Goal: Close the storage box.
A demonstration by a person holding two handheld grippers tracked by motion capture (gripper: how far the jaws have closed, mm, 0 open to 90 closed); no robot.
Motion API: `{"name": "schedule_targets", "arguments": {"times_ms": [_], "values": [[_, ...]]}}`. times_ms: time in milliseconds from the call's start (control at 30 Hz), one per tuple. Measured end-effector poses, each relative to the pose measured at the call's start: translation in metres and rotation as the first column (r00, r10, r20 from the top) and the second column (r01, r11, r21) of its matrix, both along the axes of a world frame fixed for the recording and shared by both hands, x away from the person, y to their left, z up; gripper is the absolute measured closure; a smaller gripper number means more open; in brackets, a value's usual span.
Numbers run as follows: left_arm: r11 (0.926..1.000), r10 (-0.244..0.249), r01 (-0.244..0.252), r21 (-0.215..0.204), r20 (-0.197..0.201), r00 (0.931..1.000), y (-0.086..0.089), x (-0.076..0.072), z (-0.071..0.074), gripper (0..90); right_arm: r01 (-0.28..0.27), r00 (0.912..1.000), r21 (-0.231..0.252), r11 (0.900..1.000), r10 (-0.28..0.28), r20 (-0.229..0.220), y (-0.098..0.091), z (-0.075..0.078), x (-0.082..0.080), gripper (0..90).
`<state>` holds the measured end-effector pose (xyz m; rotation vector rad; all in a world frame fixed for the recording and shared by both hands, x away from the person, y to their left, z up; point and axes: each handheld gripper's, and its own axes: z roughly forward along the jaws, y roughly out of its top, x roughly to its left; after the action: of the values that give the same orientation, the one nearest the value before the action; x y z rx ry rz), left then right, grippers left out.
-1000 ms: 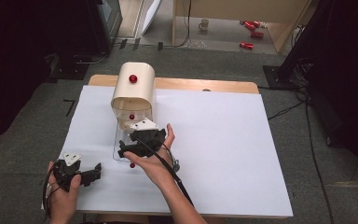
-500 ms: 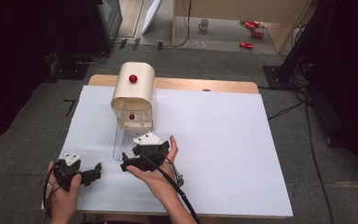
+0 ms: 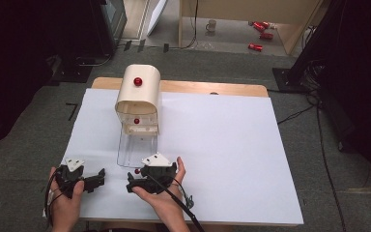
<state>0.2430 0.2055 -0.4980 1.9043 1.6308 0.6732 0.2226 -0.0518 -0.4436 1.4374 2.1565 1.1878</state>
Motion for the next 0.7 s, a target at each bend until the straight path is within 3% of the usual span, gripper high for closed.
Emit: {"name": "schedule_targets", "arguments": {"times_ms": [467, 633, 700], "values": [[1.0, 0.005, -0.005, 0.0, 0.001, 1.0, -0.001, 0.0, 0.0, 0.0, 0.017, 0.9998, 0.004, 0.9998, -0.017, -0.013, -0.001, -0.009, -0.022, 1.9], [1.0, 0.006, -0.006, -0.001, 0.001, 1.0, -0.001, 0.0, 0.0, 0.0, 0.017, 0.9996, 0.004, 0.9998, -0.017, -0.023, 0.005, -0.017, -0.026, 7.9], [1.0, 0.006, -0.006, 0.0, 0.001, 1.0, -0.001, 0.0, 0.0, 0.0, 0.022, 0.9993, 0.009, 0.9997, -0.022, -0.03, 0.007, -0.02, -0.025, 14.2]]}}
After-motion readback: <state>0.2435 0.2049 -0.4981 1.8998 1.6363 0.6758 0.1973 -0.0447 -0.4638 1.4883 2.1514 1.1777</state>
